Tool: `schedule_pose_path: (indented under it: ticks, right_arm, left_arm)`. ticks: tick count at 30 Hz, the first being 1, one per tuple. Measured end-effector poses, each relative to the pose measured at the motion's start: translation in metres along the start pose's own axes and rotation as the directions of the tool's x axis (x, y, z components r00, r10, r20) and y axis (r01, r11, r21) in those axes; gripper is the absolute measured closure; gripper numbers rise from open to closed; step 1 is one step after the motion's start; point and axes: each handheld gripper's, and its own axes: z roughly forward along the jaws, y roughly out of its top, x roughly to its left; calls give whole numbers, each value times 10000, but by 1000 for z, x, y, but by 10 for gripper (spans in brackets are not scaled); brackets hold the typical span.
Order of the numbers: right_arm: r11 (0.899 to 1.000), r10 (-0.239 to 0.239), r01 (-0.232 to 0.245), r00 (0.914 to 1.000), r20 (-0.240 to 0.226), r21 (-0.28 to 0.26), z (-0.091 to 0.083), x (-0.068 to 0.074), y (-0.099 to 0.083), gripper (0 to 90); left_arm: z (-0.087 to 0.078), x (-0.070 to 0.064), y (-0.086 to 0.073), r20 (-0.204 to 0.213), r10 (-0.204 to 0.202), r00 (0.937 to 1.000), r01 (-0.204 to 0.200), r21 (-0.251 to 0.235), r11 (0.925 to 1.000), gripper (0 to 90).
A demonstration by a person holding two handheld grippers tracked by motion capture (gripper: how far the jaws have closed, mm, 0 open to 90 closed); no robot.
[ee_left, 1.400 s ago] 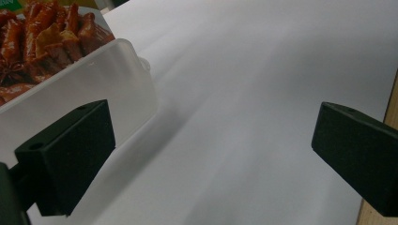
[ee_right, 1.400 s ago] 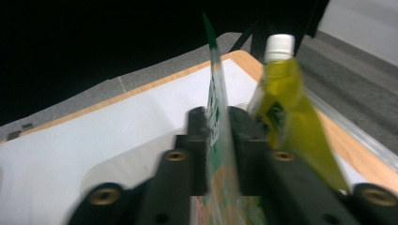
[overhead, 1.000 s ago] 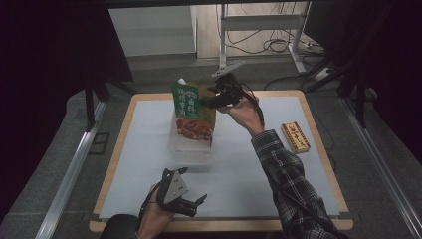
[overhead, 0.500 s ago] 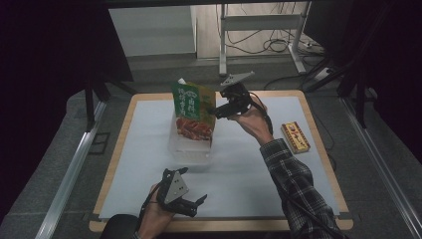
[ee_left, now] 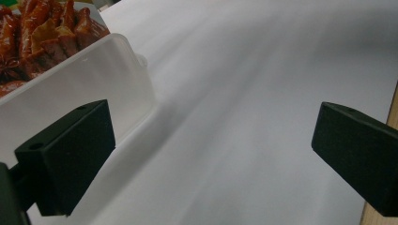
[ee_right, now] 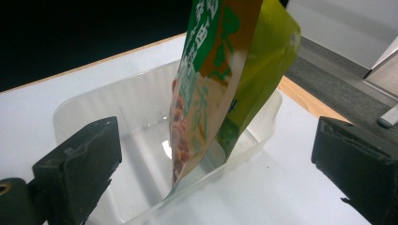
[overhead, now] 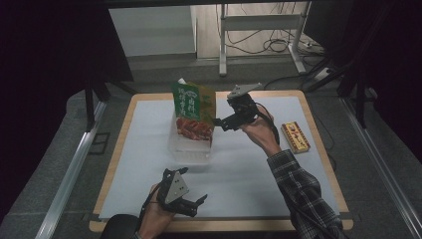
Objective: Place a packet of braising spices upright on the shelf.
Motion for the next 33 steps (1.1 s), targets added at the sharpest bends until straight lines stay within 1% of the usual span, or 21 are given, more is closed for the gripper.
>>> schedule_pose_path:
  ticks: [3,6,8,9,10,12,15,17,19,21,24,25,26,27,28,33]
  right_arm:
    - [10000,-29,28,10000,-51,-10,-5,2,-7,18]
    - [10000,30,-30,10000,-92,-50,-6,4,-11,18]
    - [10000,14,-14,9999,-112,6,-9,5,-18,18]
    - [10000,14,-14,9999,-112,6,-9,5,-18,18]
    - [10000,6,-6,9999,-112,28,-10,6,-24,18]
    - [10000,12,-12,9999,-114,54,-11,6,-26,18]
    - [9998,186,-185,9997,-158,118,-15,7,-37,17]
    - [9997,213,-211,9996,-161,114,-15,7,-38,17]
    - [9992,370,-367,9991,-193,133,-18,7,-46,17]
    - [9991,401,-399,9990,-195,126,-19,8,-48,17]
    - [9986,494,-492,9987,-105,192,-22,9,-58,15]
    - [9986,494,-492,9987,-105,192,-22,9,-58,15]
    - [9985,493,-492,9988,-32,238,-23,9,-63,15]
    - [9985,493,-492,9988,-32,238,-23,9,-63,15]
    - [9984,517,-516,9987,-26,214,-25,9,-68,15]
    - [9982,586,-586,9983,9,130,-31,10,-76,15]
  left_arm:
    - [0,0,0,-3,-1,10000,1,-12,10000,0]
    - [0,0,0,-1,-1,10000,1,-18,10000,0]
    - [0,0,0,1,-11,10000,11,-14,10000,0]
    - [0,0,0,3,-19,10000,19,-18,10000,0]
    - [1,-1,0,6,-71,10000,71,-63,10000,0]
    - [0,0,0,-3,-24,10000,24,-21,10000,0]
    - [0,0,0,-7,-28,10000,28,-9,10000,0]
    - [1,0,0,-8,-36,10000,36,-8,10000,0]
    - [1,0,0,-3,-53,10000,53,-17,10000,0]
    - [1,0,0,-2,-32,10000,32,-14,10000,0]
    - [2,0,-1,6,-53,10000,53,-17,10000,0]
    - [2,0,-1,6,-53,10000,53,-17,10000,0]
    - [2,0,-1,4,-65,10000,65,-22,10000,0]
    - [2,0,-1,4,-65,10000,65,-22,10000,0]
    - [2,0,-1,0,-62,10000,62,-23,10000,0]
    - [2,0,-1,5,-57,10000,57,2,10000,0]
